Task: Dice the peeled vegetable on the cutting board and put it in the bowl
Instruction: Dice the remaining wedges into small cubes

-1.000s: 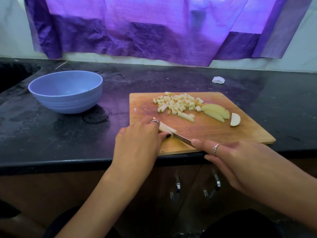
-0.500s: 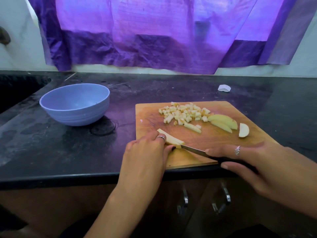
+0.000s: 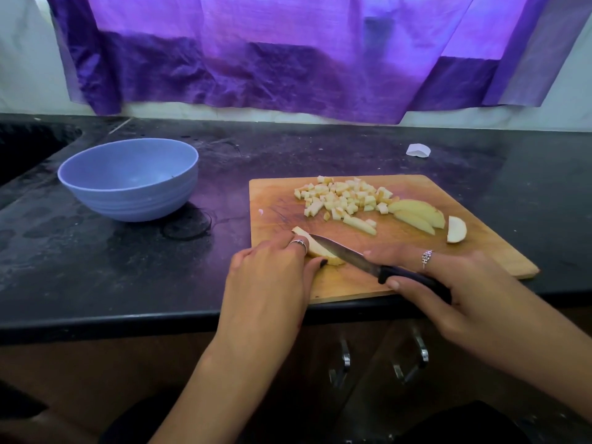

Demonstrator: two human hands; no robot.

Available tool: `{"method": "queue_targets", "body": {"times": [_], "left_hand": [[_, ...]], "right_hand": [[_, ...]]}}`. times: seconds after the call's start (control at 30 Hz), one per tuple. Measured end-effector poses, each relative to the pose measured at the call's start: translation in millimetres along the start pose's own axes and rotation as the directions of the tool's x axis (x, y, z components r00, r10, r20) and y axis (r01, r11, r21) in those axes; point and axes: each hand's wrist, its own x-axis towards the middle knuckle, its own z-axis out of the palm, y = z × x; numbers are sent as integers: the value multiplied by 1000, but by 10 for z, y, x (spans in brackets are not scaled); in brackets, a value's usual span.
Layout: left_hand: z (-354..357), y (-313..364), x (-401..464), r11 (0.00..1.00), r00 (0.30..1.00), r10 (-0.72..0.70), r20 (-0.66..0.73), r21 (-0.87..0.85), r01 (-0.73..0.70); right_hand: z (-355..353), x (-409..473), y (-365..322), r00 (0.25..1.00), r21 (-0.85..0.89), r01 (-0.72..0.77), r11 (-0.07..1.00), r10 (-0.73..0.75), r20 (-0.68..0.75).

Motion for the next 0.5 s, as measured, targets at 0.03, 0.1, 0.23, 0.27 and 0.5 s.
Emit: {"method": "queue_targets", "body": {"times": [0.03, 0.1, 0.23, 0.27, 0.5], "left_hand": [[-13, 7, 2, 1000, 1000, 0, -15, -13, 0], [-32, 13, 1, 1000, 1000, 3, -22, -10, -3], [-6, -15, -2, 999, 999, 20, -43, -24, -21], [-12, -12, -1, 999, 998, 25, -56, -37, -28], [8, -37, 4, 999, 998, 39, -56, -26, -40]], "right_hand": [[16, 3, 17, 1000, -6, -11, 1000, 11, -1], [41, 8, 37, 1000, -17, -26, 1000, 26, -3], [63, 33, 58, 999, -14, -36, 999, 36, -10], [66, 45, 48, 999, -17, -36, 999, 36, -5], [171, 264, -35, 999, -94, 22, 995, -26, -47]]}}
